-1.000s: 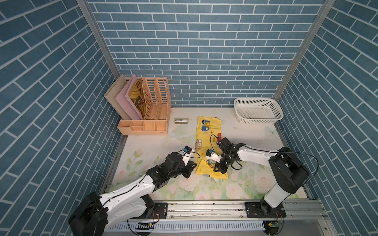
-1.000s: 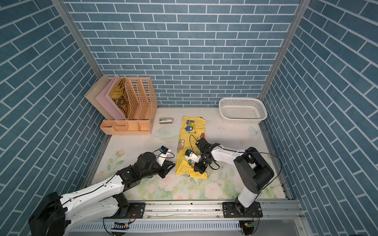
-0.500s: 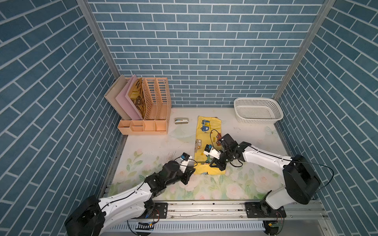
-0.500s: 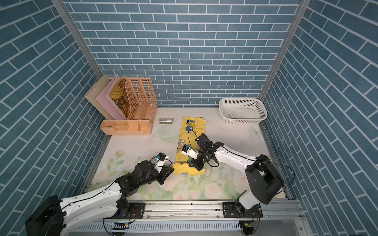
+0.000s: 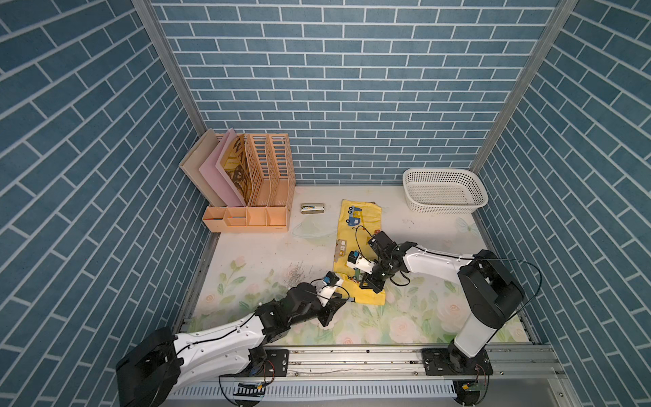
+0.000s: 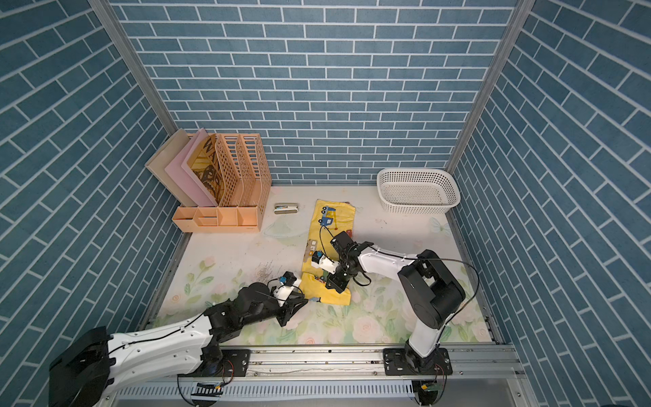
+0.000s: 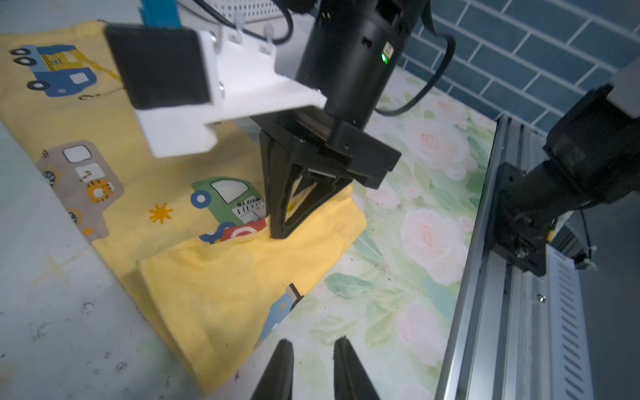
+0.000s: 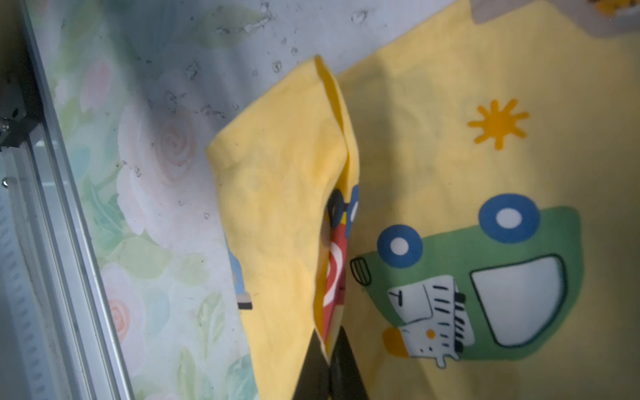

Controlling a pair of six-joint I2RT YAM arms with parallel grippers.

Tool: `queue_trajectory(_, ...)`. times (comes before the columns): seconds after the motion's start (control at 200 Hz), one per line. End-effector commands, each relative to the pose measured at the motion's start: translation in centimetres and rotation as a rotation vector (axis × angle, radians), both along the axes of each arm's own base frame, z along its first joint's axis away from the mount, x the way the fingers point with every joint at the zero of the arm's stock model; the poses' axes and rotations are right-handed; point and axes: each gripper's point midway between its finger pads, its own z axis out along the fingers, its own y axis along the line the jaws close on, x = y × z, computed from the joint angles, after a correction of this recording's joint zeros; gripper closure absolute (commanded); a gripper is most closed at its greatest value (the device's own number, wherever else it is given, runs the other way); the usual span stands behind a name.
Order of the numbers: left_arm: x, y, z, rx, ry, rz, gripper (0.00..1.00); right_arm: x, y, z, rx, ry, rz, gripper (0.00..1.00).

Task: Roll up the pillowcase
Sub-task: Roll the pillowcase at the center of the board.

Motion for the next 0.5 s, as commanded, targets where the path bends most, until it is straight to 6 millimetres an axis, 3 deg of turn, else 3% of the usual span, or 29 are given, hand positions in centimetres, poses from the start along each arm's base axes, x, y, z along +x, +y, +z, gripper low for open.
queue_trajectory(0.0,1.0,-0.3,-1.0,0.103,-0.071,0.032,0.58,0.9,0.1,-0.1,-0.010,-0.025,0.014,1.00)
queue_trajectory(0.145,2.0,-0.9,-2.5,0.282,-0.150,0.083,0.34,1.1,0.2,-0.1,-0.006,-0.018,0.007,1.00)
queue_trajectory(0.295,2.8,-1.5,-5.5,0.471,-0.190,0.094,0.25,1.0,0.3,0.3,0.010,-0.012,0.008,1.00)
queue_trajectory(0.315,3.1,-2.3,-4.9,0.464,-0.206,0.095,0.23,1.0,0.3,0.3,0.010,-0.011,0.008,1.00)
queue_trajectory(0.39,3.4,-2.8,-5.5,0.505,-0.216,0.086,0.16,1.0,0.3,0.4,0.012,-0.009,0.007,1.00)
queue_trajectory(0.495,3.6,-2.9,-6.5,0.544,-0.214,0.079,0.14,0.9,0.1,0.2,0.008,-0.004,0.006,1.00)
